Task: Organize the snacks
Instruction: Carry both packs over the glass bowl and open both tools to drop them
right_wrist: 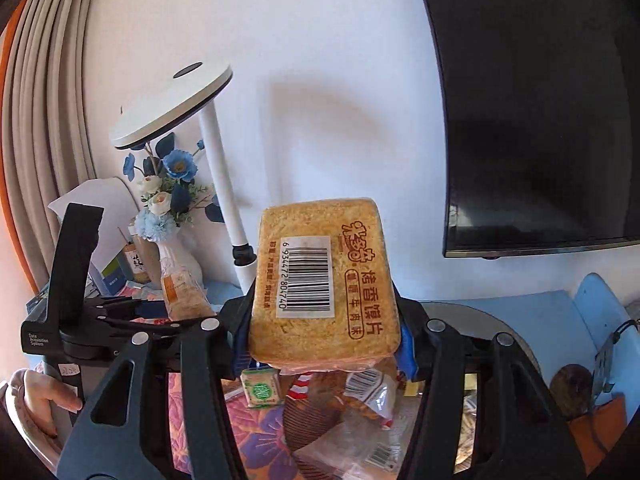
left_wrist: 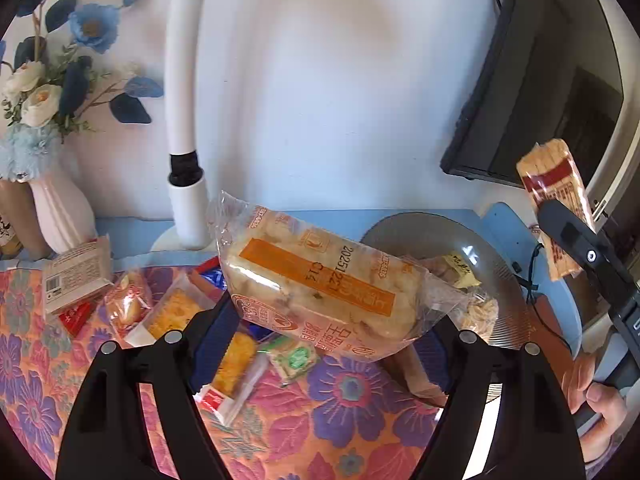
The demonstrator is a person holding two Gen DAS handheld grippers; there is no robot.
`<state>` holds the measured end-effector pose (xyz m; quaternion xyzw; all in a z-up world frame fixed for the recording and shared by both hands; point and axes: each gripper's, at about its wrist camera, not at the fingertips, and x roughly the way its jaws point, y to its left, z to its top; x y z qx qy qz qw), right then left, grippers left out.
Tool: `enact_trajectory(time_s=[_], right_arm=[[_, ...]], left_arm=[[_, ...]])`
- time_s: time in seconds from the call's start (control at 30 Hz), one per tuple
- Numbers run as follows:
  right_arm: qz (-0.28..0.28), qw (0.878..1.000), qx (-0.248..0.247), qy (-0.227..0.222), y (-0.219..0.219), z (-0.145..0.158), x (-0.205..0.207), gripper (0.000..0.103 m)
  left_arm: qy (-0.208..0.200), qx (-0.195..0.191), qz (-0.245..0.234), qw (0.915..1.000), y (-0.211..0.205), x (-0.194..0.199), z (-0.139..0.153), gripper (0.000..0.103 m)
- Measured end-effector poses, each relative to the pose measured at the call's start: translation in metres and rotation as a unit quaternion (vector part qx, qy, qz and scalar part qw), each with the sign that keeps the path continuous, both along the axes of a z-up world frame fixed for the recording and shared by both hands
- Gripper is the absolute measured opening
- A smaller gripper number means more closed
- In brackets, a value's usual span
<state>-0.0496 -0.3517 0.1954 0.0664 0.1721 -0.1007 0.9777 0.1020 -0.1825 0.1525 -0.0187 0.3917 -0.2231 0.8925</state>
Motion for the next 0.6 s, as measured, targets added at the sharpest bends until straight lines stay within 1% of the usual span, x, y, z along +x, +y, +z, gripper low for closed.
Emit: enact_trajectory(time_s=[0.1, 0.2, 0.23, 0.27, 0.3, 0.33, 0.37, 0.4, 0.5, 0.57, 0.6], right_arm=[[-0.021, 1.0, 0.019, 0.01, -0.035, 0.003, -0.003, 0.056], [-0.055, 0.998, 0.01, 0.041, -0.057, -0.007, 0.002, 0.056], [-0.06, 0.997, 0.018, 0.053, -0.065, -0.014, 0.003, 0.057], [-0.068, 0.994, 0.029, 0.077, -0.073, -0.022, 0.007, 0.062], [-0.08, 0.991, 0.037, 0.103, -0.08, -0.03, 0.012, 0.072], [-0.095, 0.988, 0.038, 0.116, -0.085, -0.038, 0.013, 0.098], [-0.103, 0.987, 0.038, 0.114, -0.087, -0.042, 0.01, 0.1], [-0.102, 0.988, 0.039, 0.108, -0.087, -0.045, 0.005, 0.1], [-0.108, 0.988, 0.037, 0.1, -0.085, -0.045, -0.002, 0.1], [-0.108, 0.989, 0.04, 0.094, -0.079, -0.042, -0.002, 0.1], [-0.108, 0.989, 0.042, 0.091, -0.075, -0.038, 0.007, 0.1]], left_arm=[[0.007, 0.008, -0.044, 0.999, -0.046, -0.005, -0.004, 0.078], [0.035, 0.005, -0.099, 0.9945, -0.086, -0.008, -0.016, 0.08], [0.049, 0.011, -0.12, 0.9915, -0.1, -0.007, -0.023, 0.084], [0.063, 0.017, -0.135, 0.9887, -0.112, -0.005, -0.03, 0.096], [0.073, 0.023, -0.137, 0.9876, -0.118, -0.003, -0.036, 0.098], [0.088, 0.027, -0.136, 0.9864, -0.121, -0.001, -0.041, 0.098], [0.102, 0.025, -0.136, 0.9851, -0.121, 0.001, -0.045, 0.098], [0.106, 0.021, -0.135, 0.985, -0.12, 0.002, -0.046, 0.098], [0.084, 0.039, -0.101, 0.9906, -0.106, 0.005, -0.044, 0.098], [0.083, 0.037, -0.082, 0.9925, -0.091, 0.006, -0.04, 0.098], [0.084, 0.033, -0.076, 0.9931, -0.083, 0.008, -0.039, 0.098]])
